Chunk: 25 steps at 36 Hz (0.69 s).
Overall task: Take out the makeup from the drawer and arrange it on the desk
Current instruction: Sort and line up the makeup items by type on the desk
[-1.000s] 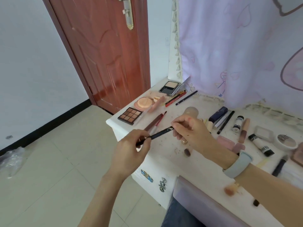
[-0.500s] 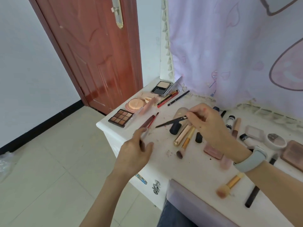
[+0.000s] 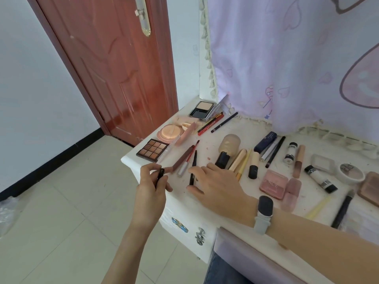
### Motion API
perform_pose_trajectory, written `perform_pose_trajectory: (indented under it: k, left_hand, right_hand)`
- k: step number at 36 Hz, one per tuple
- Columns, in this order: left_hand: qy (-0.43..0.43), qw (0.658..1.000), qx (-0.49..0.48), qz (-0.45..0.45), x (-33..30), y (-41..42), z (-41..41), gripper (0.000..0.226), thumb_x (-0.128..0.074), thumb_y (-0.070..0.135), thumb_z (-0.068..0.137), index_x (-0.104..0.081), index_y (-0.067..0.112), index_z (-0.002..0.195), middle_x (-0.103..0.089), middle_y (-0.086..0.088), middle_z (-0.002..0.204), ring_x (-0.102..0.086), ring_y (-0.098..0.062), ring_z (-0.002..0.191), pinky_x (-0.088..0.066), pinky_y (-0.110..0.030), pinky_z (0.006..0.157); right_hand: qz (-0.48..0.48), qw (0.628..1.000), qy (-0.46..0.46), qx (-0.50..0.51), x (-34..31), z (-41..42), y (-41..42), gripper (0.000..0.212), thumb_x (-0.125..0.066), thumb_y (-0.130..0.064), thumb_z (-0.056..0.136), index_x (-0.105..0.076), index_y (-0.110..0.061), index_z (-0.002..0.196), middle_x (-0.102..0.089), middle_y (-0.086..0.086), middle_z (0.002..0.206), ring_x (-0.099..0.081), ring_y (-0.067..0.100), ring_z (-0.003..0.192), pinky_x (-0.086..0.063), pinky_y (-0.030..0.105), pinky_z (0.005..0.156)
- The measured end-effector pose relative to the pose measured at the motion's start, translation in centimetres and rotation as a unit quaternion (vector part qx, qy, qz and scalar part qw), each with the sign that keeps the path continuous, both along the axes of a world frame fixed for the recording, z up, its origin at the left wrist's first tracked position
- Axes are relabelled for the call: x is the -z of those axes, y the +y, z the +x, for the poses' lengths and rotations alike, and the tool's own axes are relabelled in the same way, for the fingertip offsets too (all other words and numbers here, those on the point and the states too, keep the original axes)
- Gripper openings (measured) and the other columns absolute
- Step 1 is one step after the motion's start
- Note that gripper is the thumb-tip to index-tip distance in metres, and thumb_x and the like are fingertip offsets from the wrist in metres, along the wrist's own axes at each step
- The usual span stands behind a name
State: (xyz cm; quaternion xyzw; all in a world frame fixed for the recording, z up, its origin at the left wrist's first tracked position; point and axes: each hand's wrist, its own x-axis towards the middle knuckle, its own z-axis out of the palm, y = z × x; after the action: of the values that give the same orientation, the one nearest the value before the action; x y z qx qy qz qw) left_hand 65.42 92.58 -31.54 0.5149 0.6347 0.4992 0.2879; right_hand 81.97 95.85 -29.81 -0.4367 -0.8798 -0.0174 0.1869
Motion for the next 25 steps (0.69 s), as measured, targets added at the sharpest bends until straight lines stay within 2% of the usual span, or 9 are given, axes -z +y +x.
perform_pose_trajectory:
  k: [2,4,6,8,10,12,14,19,25]
  left_hand:
    - [0.011,1.000,-0.023,0.001,0.0,0.1,0.6,0.023,-0.051,0.012,0.094,-0.042,0.032,0.089,-0.070,0.011,0.075,-0.058,-0.010,0.062,-0.047,-0.030,0.061]
    - [0.052,0.998,-0.036,0.009,0.1,0.1,1.5,0.021,-0.057,0.014,0.091,-0.046,0.030,0.085,-0.067,0.012,0.068,-0.060,-0.001,0.064,-0.042,-0.013,0.058]
    - [0.103,0.994,-0.034,0.025,0.2,-0.1,2.6,0.017,-0.062,0.011,0.087,-0.056,0.027,0.086,-0.064,0.017,0.074,-0.061,-0.002,0.072,-0.040,-0.005,0.061]
    - [0.167,0.983,-0.026,0.066,0.3,-0.1,3.5,0.011,-0.068,0.008,0.083,-0.067,0.016,0.090,-0.062,0.009,0.084,-0.063,-0.014,0.076,-0.045,-0.011,0.070]
    - [0.264,0.957,-0.028,0.113,0.6,0.3,4.3,0.014,-0.076,0.008,0.076,-0.071,0.012,0.088,-0.061,-0.002,0.086,-0.062,-0.024,0.075,-0.049,-0.032,0.071]
    - [0.347,0.926,-0.046,0.144,0.7,0.8,5.2,0.016,-0.081,0.012,0.069,-0.072,0.015,0.083,-0.062,-0.003,0.080,-0.059,-0.026,0.073,-0.042,-0.036,0.069]
    - [0.391,0.906,-0.059,0.153,0.7,1.5,5.9,0.017,-0.083,0.016,0.066,-0.072,0.018,0.080,-0.063,0.000,0.077,-0.058,-0.025,0.074,-0.038,-0.034,0.068]
    - [0.414,0.898,-0.079,0.126,1.2,3.0,6.4,0.020,-0.085,0.021,0.063,-0.072,0.017,0.078,-0.068,0.001,0.075,-0.060,-0.026,0.075,-0.040,-0.035,0.067]
    - [0.418,0.890,-0.105,0.150,1.8,2.8,5.6,0.017,-0.077,0.031,0.072,-0.072,0.019,0.081,-0.066,0.001,0.083,-0.056,-0.023,0.075,-0.032,-0.033,0.069]
  right_hand:
    - [0.006,1.000,0.016,-0.015,-0.3,0.6,0.3,0.031,-0.048,-0.038,0.091,-0.062,-0.015,0.107,-0.066,-0.003,0.081,-0.059,0.017,0.077,-0.041,0.027,0.053]
    - [0.003,0.999,0.033,-0.021,-0.7,1.4,0.5,0.024,-0.053,-0.028,0.090,-0.065,-0.013,0.105,-0.068,-0.001,0.083,-0.060,0.019,0.079,-0.045,0.028,0.056]
    - [0.001,0.998,0.056,-0.009,-1.1,2.3,0.8,0.020,-0.055,-0.023,0.090,-0.066,-0.013,0.103,-0.068,0.000,0.086,-0.061,0.019,0.081,-0.047,0.029,0.060]
    - [-0.010,0.998,0.068,0.010,-1.4,3.2,1.3,0.020,-0.051,-0.023,0.093,-0.064,-0.014,0.105,-0.068,-0.001,0.093,-0.060,0.018,0.087,-0.048,0.030,0.066]
    - [-0.014,0.996,0.082,0.031,-1.6,4.2,1.9,0.021,-0.048,-0.023,0.094,-0.063,-0.016,0.106,-0.067,-0.002,0.098,-0.059,0.016,0.091,-0.048,0.029,0.069]
    - [-0.011,0.994,0.094,0.054,-1.8,5.1,2.3,0.019,-0.048,-0.021,0.094,-0.064,-0.017,0.103,-0.067,-0.003,0.098,-0.058,0.015,0.092,-0.043,0.025,0.067]
    - [-0.008,0.993,0.096,0.066,-1.9,5.8,2.7,0.018,-0.050,-0.019,0.093,-0.065,-0.016,0.101,-0.067,-0.002,0.097,-0.057,0.015,0.090,-0.037,0.022,0.065]
    - [-0.014,0.993,0.092,0.078,-1.8,6.9,3.1,0.017,-0.050,-0.018,0.093,-0.065,-0.015,0.101,-0.066,-0.001,0.093,-0.054,0.015,0.086,-0.033,0.021,0.063]
    - [-0.026,0.989,0.118,0.081,-1.6,7.7,3.6,0.016,-0.051,-0.017,0.092,-0.066,-0.015,0.099,-0.065,-0.002,0.090,-0.055,0.017,0.083,-0.046,0.031,0.065]
